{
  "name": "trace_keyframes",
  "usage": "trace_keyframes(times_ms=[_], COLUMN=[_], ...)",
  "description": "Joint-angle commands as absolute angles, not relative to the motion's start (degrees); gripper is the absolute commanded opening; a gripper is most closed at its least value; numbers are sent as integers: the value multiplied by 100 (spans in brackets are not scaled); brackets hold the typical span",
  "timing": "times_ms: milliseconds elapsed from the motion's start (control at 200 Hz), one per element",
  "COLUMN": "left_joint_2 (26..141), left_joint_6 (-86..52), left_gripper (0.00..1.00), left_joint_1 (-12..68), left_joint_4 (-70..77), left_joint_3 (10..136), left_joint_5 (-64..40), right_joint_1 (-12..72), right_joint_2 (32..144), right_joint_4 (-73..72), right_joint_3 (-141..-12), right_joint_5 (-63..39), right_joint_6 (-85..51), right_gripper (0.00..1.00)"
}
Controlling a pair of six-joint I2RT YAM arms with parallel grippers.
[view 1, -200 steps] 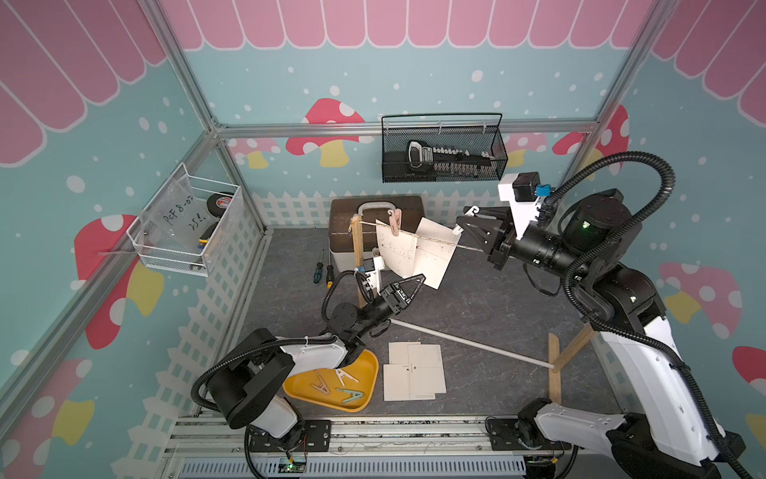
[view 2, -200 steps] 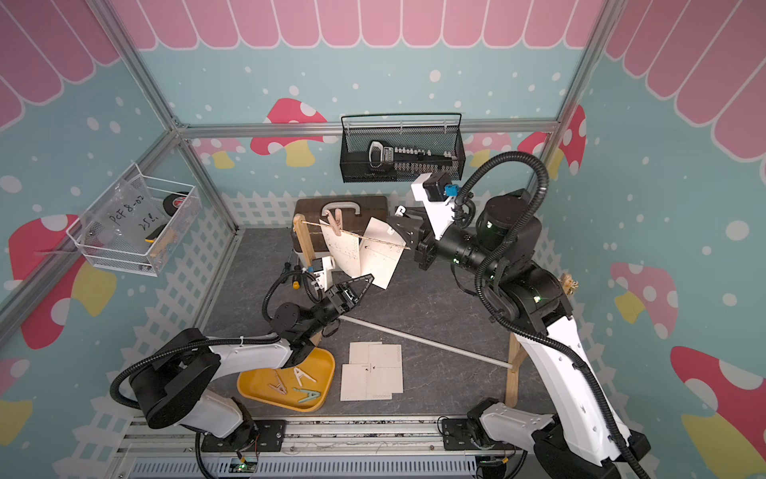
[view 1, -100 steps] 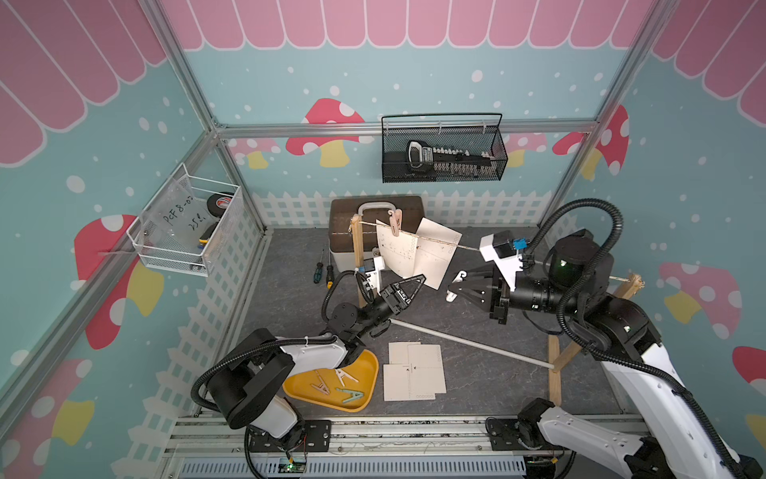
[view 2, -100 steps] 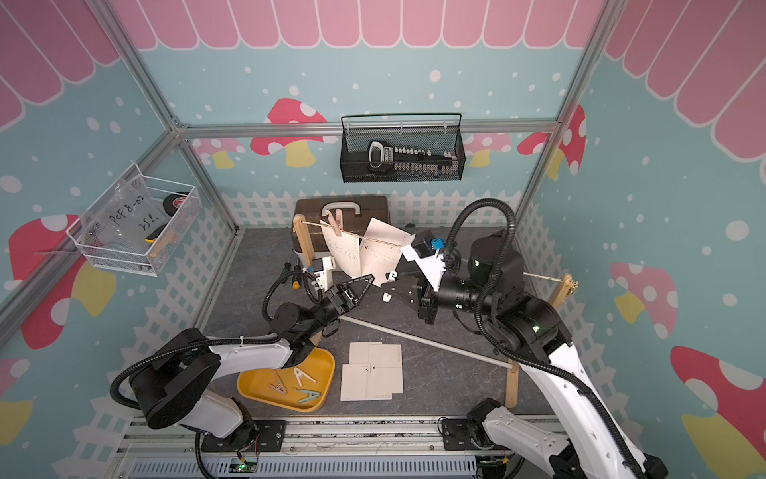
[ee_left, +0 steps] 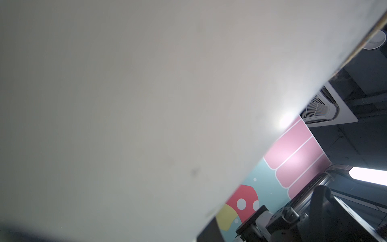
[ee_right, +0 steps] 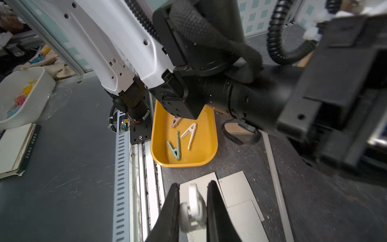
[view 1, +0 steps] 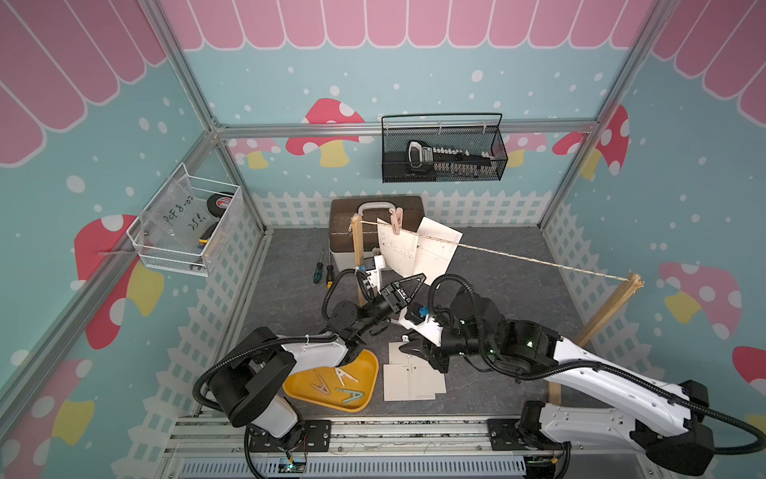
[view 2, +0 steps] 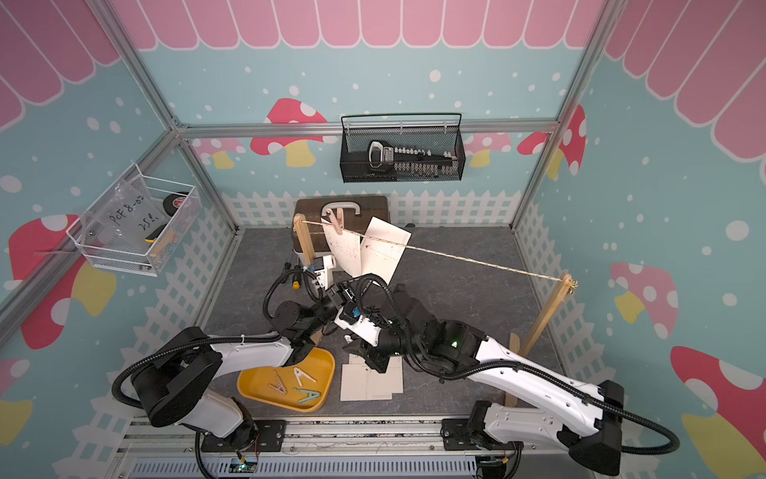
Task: Remove the postcards from the strings
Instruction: Place the clamp in the storage box.
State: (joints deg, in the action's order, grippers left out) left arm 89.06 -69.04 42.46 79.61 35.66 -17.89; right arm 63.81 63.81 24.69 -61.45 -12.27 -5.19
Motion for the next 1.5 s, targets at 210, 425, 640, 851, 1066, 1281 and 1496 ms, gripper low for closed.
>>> trace_keyframes(times_ms=[210,425,640,851,1066,1281,1496], left_joint_2=[9044,9035,8997,9060,9097,9132,9167], left_joint_6=[-7049,-7049,-7041,-7066,-7075,-7093,-7110], left_gripper=[0,0,0,0,0,0,0], left_joint_1=[4219,4216,4153,4137,4139,4140,4140], left_joint_4=[8130,8130,8130,8130,8130,8130,8130], left_joint_3=[3670,3623,3522,3608,3646,3665,3716], left_joint_5=[-1966,-1969,-1983,-2037,-2059,-2094,-2121], right_joint_1=[7161,7189,7181,7181,7173,7080,6686], right_joint_2=[7797,8493,8657,8569,8392,7028,4968], right_joint_4=[1471,1264,1107,1109,1107,770,271], right_joint_3=[-6639,-6880,-6820,-6778,-6728,-6080,-4601], right_joint_5=[-699,-1116,-1009,-939,-802,187,1032], right_joint_6=[463,582,627,571,491,-145,-1507], right_gripper=[0,3,37,49,51,53,51])
